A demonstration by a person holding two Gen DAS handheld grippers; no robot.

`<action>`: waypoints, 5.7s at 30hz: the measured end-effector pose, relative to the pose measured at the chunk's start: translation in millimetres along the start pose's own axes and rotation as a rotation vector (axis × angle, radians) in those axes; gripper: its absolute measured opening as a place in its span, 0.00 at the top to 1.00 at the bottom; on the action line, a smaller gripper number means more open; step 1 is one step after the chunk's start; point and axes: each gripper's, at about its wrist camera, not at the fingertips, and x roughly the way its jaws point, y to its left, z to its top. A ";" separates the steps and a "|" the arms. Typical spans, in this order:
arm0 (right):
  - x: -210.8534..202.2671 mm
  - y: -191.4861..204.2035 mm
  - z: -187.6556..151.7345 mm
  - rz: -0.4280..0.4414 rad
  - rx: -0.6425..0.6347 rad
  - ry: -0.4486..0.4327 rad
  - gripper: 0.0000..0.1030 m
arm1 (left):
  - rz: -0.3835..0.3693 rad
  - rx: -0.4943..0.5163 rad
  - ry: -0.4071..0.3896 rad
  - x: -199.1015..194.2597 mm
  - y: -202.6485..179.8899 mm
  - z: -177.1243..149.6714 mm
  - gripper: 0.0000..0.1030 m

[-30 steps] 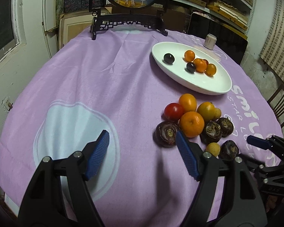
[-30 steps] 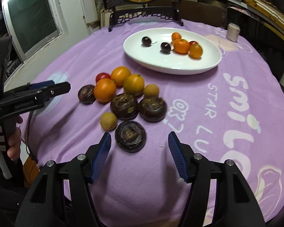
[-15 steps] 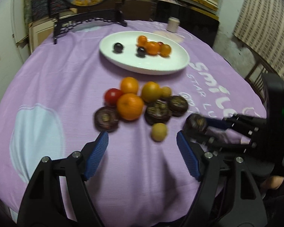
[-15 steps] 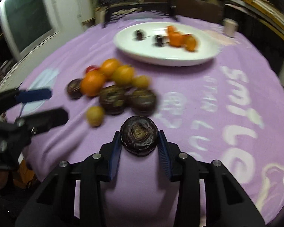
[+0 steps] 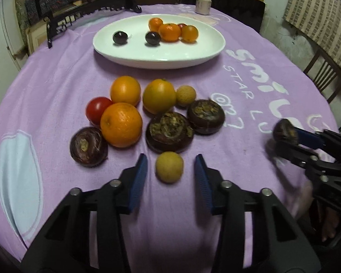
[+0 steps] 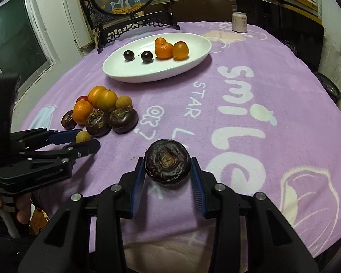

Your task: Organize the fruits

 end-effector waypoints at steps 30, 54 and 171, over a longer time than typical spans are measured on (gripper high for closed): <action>23.1 41.3 120.2 0.010 -0.115 -0.061 0.61 | -0.004 -0.081 -0.189 -31.7 68.3 116.2 0.77; 139.8 10.0 224.1 -0.167 -0.086 -0.072 0.44 | -0.016 -0.216 -0.149 67.0 96.9 219.0 0.56; 116.5 7.9 185.6 0.010 0.010 0.011 0.61 | 0.019 -0.207 -0.079 69.1 110.1 197.8 0.61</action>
